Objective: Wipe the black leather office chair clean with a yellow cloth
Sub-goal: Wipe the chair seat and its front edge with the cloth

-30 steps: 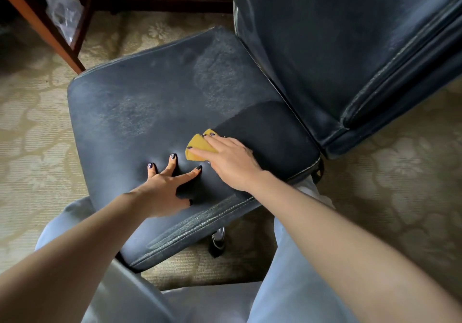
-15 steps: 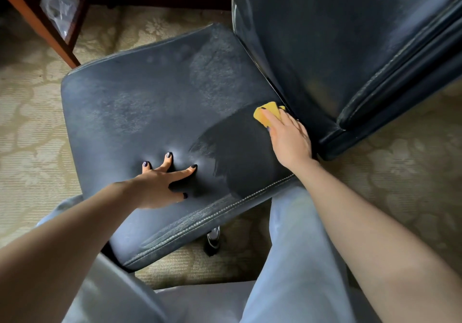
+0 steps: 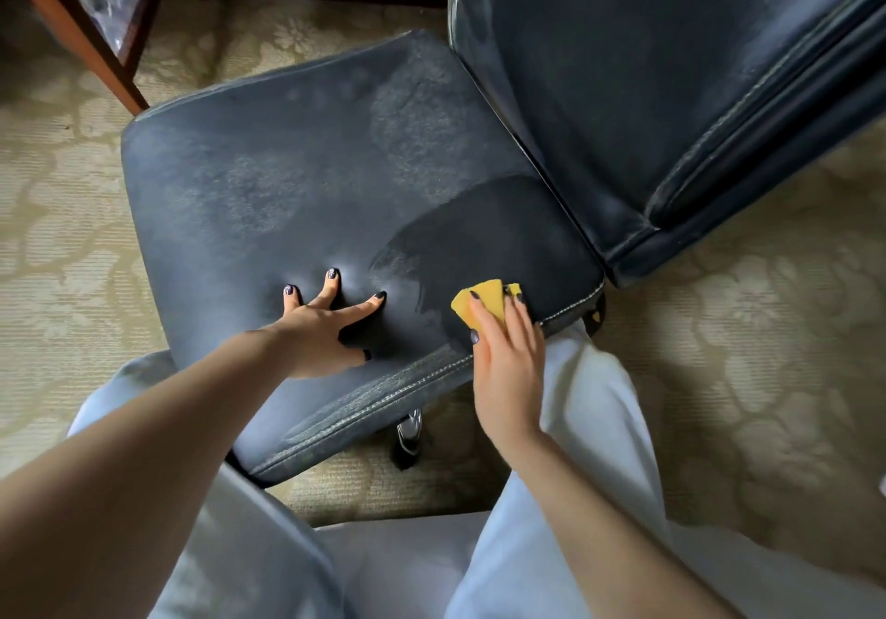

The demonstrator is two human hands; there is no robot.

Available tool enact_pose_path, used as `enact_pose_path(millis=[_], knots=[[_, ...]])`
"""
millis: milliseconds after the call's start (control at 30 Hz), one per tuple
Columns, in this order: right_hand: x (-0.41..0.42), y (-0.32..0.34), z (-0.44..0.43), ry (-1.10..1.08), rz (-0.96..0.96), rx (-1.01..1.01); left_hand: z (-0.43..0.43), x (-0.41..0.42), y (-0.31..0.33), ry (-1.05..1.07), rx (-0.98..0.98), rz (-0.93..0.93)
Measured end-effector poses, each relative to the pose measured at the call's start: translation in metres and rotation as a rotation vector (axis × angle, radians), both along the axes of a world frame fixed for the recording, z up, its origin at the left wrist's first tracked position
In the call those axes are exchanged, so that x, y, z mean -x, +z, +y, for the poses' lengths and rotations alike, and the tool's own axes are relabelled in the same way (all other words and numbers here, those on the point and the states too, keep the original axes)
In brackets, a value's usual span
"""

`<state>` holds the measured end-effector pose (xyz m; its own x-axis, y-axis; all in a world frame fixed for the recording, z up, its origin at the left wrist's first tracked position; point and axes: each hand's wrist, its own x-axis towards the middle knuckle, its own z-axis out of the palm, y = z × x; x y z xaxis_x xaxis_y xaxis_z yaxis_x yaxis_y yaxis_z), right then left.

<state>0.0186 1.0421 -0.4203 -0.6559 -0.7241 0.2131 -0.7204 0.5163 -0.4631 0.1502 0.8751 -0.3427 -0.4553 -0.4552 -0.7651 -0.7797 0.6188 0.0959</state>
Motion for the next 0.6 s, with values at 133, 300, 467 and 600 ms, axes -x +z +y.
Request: enact_pose_path(millis=[133,300,467,600], knots=[[-0.035,0.0,0.004,0.123,-0.001,0.067,0.001,-0.002,-0.001,0.019,-0.002,0.014],[-0.05,-0.001,0.005,0.504,0.129,0.133,0.003,0.0,0.003,0.017,0.011,-0.002],[-0.023,-0.002,0.006,0.25,0.17,0.163,0.004,0.001,0.003,0.019,0.013,0.001],[0.011,-0.001,0.01,-0.056,0.12,0.157,0.003,-0.001,-0.001,0.034,-0.001,0.007]])
